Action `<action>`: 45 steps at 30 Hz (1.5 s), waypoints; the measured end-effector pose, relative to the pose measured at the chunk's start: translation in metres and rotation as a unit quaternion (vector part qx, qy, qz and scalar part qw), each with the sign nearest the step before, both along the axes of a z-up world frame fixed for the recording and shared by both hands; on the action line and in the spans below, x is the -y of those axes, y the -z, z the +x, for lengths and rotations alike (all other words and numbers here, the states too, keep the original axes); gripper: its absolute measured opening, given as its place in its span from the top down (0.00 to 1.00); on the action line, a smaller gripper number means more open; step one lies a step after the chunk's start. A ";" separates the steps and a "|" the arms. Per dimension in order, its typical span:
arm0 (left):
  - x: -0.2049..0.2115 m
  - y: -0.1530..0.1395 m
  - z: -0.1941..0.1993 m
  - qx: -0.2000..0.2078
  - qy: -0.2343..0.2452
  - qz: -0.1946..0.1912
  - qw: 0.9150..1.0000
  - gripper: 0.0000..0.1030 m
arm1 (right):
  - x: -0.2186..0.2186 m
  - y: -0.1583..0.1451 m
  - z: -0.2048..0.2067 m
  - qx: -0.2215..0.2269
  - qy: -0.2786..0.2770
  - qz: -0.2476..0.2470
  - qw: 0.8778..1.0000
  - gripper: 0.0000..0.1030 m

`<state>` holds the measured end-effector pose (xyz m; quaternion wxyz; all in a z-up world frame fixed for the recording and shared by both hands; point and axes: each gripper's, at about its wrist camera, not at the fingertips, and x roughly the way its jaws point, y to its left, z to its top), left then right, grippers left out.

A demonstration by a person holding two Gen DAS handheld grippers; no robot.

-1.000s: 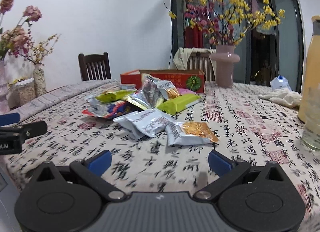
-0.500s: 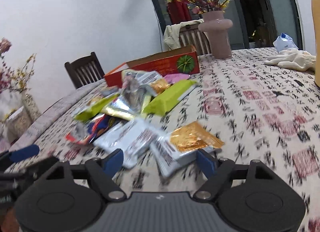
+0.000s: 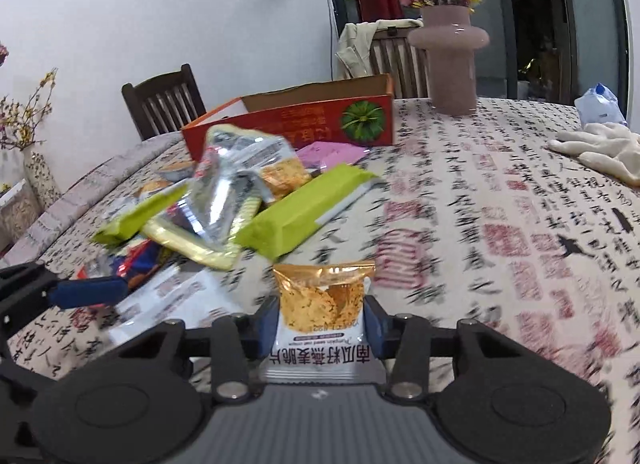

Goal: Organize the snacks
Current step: 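Grasp the gold snack packet with the right gripper while the left grasps a white packet, then carry both packets into the red box and open both grippers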

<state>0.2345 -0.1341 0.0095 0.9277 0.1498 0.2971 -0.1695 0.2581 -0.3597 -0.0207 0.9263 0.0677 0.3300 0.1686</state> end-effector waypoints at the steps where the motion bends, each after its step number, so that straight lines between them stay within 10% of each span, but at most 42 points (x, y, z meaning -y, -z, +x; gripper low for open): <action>1: 0.005 0.003 0.005 -0.006 0.002 0.007 1.000 0.25 | 0.008 -0.001 0.003 0.002 0.002 0.005 1.000 0.58; 10: 0.027 0.001 0.016 -0.015 -0.006 0.036 0.999 0.56 | 0.045 -0.001 0.025 0.004 -0.019 0.060 0.998 0.58; 29: -0.095 -0.129 0.087 0.066 -0.175 -0.104 0.977 0.57 | 0.063 -0.062 0.053 0.078 -0.039 0.054 0.995 0.58; 38: -0.183 -0.235 0.144 0.142 -0.206 -0.122 0.961 0.57 | 0.055 -0.138 0.080 0.168 -0.007 0.039 0.985 0.58; 45: -0.203 -0.263 0.229 0.155 -0.199 -0.110 0.961 0.56 | 0.040 -0.207 0.137 0.204 0.000 0.029 0.979 0.58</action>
